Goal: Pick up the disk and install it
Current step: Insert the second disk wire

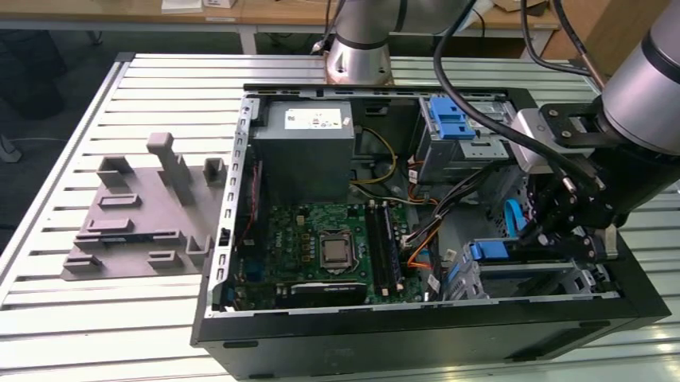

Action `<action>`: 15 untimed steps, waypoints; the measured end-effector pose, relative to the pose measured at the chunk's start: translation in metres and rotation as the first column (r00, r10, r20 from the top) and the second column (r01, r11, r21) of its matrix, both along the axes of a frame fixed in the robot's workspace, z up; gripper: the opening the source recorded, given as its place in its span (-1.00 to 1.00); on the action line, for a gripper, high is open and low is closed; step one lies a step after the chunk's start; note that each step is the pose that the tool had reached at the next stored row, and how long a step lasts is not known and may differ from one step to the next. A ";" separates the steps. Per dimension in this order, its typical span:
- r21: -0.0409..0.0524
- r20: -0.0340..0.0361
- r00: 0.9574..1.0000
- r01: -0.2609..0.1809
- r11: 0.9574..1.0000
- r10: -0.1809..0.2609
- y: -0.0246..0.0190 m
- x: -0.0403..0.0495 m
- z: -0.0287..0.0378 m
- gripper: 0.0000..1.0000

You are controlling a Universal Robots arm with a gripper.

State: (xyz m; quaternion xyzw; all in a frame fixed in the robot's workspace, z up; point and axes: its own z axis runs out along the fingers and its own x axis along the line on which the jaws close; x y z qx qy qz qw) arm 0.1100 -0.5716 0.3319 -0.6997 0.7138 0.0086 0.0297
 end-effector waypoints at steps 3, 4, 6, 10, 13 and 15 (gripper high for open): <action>0.000 0.001 1.000 0.000 1.000 0.000 -0.0003 0.0000 -0.0003 -0.69; 0.001 0.001 1.000 0.000 1.000 0.000 -0.0003 0.0000 -0.0003 -0.69; 0.001 0.001 1.000 0.000 1.000 0.000 -0.0004 0.0000 0.0004 -0.67; 0.000 0.001 1.000 0.000 1.000 0.000 -0.0003 0.0000 0.0058 -0.55; 0.000 0.001 1.000 0.000 1.000 0.000 -0.0003 -0.0001 0.0104 -0.55; 0.000 0.001 1.000 0.000 1.000 0.000 -0.0003 -0.0001 0.0132 -0.55</action>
